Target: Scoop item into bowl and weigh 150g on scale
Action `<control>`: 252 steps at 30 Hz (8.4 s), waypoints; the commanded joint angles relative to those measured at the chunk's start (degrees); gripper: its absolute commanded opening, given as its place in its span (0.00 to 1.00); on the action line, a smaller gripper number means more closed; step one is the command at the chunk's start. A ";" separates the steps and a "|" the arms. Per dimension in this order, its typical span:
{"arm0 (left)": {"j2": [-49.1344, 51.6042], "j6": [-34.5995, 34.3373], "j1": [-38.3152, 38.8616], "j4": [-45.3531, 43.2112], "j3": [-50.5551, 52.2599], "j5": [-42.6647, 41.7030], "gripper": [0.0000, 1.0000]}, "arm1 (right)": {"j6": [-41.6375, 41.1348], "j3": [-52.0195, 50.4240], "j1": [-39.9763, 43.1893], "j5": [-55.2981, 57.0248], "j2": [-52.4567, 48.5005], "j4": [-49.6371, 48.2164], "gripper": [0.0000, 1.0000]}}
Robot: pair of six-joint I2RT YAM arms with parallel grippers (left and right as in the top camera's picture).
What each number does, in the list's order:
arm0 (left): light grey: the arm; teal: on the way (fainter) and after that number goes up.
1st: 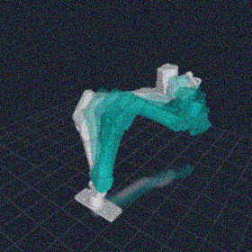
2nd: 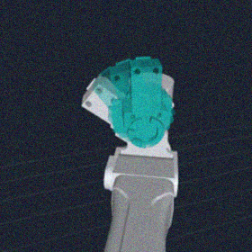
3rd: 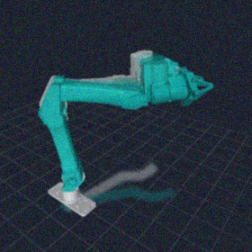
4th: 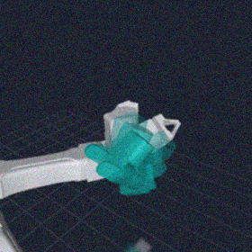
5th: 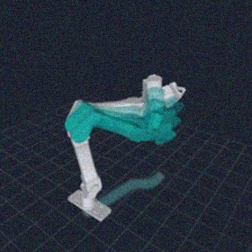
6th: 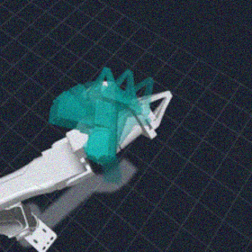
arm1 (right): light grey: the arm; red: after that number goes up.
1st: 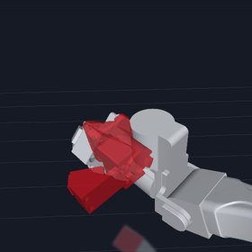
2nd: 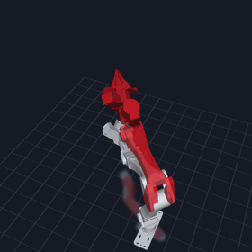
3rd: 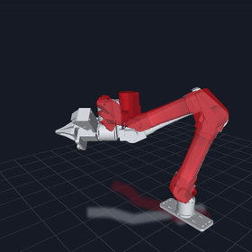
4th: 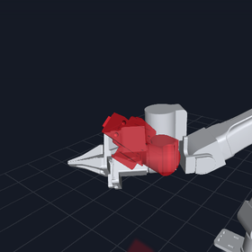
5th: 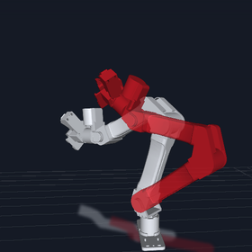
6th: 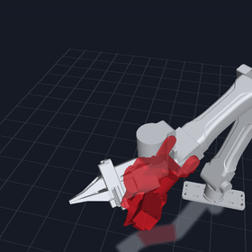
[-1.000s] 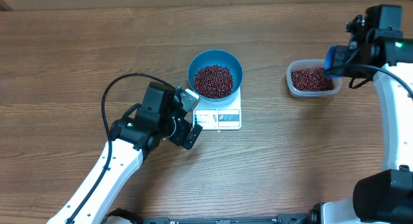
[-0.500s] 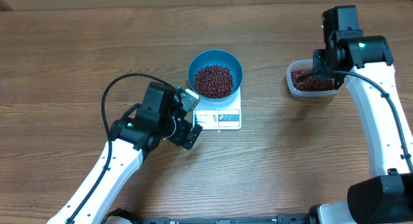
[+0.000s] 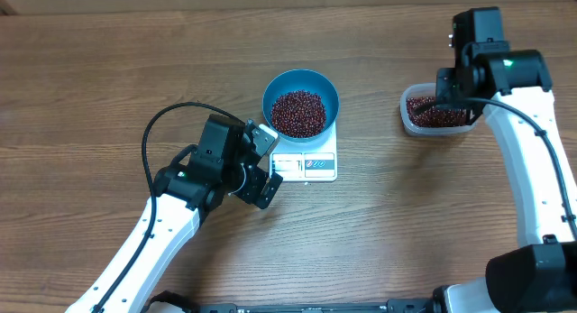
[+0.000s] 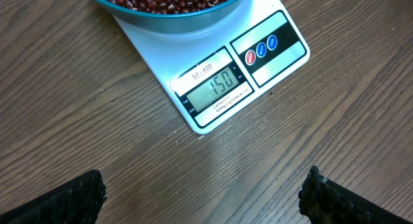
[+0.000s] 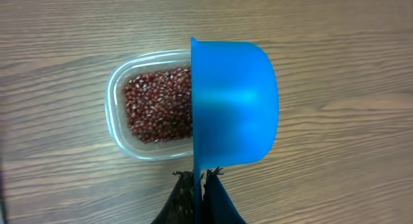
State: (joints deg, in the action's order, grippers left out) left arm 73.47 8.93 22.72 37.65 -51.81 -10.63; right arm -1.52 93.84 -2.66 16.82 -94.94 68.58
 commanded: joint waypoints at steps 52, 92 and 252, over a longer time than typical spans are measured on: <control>-0.04 -0.83 -0.20 -0.15 -1.38 0.33 0.99 | 14.78 -20.94 22.34 -49.20 1.60 5.20 0.04; -0.04 -0.81 -0.20 -0.15 -1.38 0.33 1.00 | 5.66 -28.74 22.88 -42.27 1.46 -2.43 0.31; -10.36 -0.79 -4.02 -0.15 0.46 3.54 1.00 | 1.60 -93.39 1.68 -26.25 94.77 -64.67 1.00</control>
State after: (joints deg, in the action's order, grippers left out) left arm 67.85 8.93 21.34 38.15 -51.99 -8.67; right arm 0.03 1.06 -0.47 -10.04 -0.80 4.10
